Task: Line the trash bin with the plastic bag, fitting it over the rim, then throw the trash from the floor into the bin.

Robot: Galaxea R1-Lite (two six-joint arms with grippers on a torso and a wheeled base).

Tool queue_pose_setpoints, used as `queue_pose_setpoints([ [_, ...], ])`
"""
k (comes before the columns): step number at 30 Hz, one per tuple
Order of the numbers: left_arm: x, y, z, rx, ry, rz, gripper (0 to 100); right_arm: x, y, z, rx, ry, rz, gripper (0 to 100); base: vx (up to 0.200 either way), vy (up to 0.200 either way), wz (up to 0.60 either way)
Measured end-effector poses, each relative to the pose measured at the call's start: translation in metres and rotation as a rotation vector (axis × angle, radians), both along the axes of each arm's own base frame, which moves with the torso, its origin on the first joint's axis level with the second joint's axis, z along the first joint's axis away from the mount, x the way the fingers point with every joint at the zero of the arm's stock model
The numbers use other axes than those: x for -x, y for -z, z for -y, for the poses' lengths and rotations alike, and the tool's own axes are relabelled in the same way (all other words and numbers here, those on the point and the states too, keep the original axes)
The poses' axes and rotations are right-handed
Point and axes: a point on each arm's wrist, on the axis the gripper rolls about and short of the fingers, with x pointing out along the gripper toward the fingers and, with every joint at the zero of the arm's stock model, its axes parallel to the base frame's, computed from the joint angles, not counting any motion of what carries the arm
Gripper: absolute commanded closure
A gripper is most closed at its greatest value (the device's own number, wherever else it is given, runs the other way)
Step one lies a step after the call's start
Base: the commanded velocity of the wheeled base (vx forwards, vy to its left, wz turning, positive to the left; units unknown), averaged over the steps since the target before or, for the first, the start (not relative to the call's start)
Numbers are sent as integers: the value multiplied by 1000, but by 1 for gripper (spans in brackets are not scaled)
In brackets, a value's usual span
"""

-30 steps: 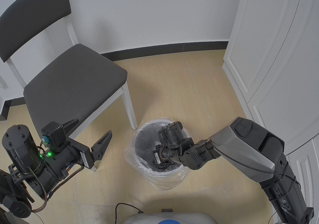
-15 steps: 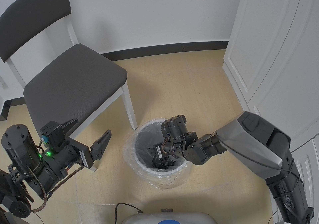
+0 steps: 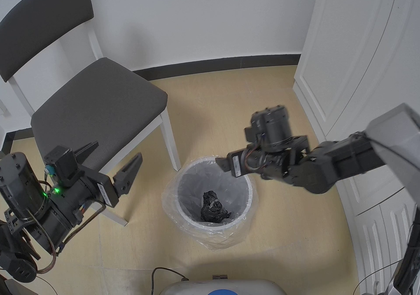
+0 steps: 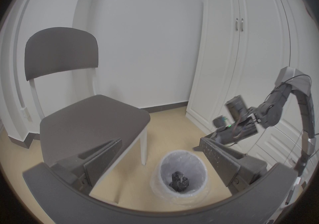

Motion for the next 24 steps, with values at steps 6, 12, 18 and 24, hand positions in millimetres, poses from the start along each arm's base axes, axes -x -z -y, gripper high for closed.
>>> queue_pose_setpoints([
  [6, -5, -17, -15, 41, -78, 67, 0, 34, -67, 54, -63, 111, 119, 0, 0, 0, 0],
  [12, -14, -33, -42, 68, -221, 131, 0, 62, -102, 118, -126, 261, 228, 0, 0, 0, 0],
  [18, -20, -49, -66, 86, -346, 200, 0, 75, -130, 173, -216, 422, 416, 0, 0, 0, 0],
  [24, -16, -69, -83, 99, -414, 271, 0, 102, -154, 205, -288, 505, 593, 0, 0, 0, 0],
])
